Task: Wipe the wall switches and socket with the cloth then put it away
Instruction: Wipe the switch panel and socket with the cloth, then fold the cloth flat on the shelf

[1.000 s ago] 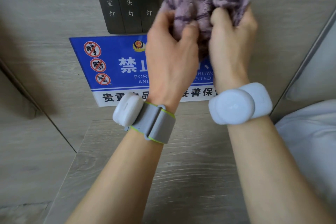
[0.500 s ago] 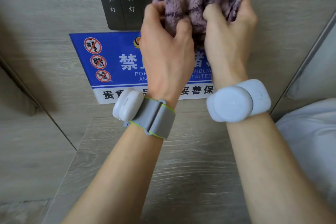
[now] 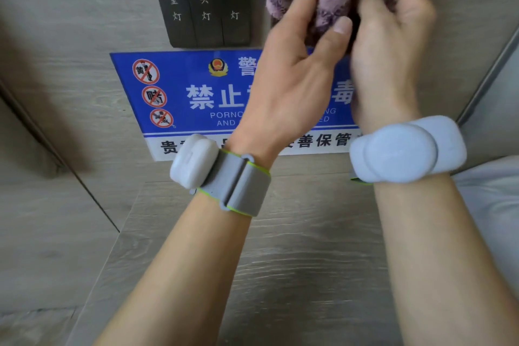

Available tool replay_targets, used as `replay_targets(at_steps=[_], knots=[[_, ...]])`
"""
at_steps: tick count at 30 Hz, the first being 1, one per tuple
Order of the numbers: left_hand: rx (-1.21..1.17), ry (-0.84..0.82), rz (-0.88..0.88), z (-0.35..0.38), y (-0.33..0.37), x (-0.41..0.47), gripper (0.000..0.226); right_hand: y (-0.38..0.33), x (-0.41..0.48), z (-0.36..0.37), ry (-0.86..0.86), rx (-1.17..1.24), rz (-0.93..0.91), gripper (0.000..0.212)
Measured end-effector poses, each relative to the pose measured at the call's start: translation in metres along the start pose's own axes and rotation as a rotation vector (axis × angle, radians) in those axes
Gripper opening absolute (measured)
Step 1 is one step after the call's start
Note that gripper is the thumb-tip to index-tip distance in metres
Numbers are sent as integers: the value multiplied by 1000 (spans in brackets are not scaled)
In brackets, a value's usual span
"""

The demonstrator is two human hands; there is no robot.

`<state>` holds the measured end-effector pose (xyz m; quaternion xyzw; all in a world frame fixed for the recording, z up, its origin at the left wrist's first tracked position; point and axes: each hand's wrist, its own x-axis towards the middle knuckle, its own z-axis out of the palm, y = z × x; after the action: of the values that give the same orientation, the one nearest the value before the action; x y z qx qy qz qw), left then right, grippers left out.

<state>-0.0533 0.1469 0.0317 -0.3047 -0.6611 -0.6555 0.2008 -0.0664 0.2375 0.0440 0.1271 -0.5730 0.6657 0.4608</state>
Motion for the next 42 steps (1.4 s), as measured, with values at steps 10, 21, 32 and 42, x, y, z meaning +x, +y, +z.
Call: replay_targets(at_steps=[10, 21, 32, 42], knots=[[-80, 267, -59, -5, 3, -3, 33, -4, -14, 4, -38, 33, 59, 16], [-181, 308, -368, -9, 4, -19, 10, -7, -52, -2, 25, -204, 244, 37], [-319, 285, -772, -50, 34, -80, 74, -57, -124, -16, -65, -263, 434, 32], [-238, 262, -911, -75, 58, -140, 25, -115, -186, -44, -199, -367, 666, 24]])
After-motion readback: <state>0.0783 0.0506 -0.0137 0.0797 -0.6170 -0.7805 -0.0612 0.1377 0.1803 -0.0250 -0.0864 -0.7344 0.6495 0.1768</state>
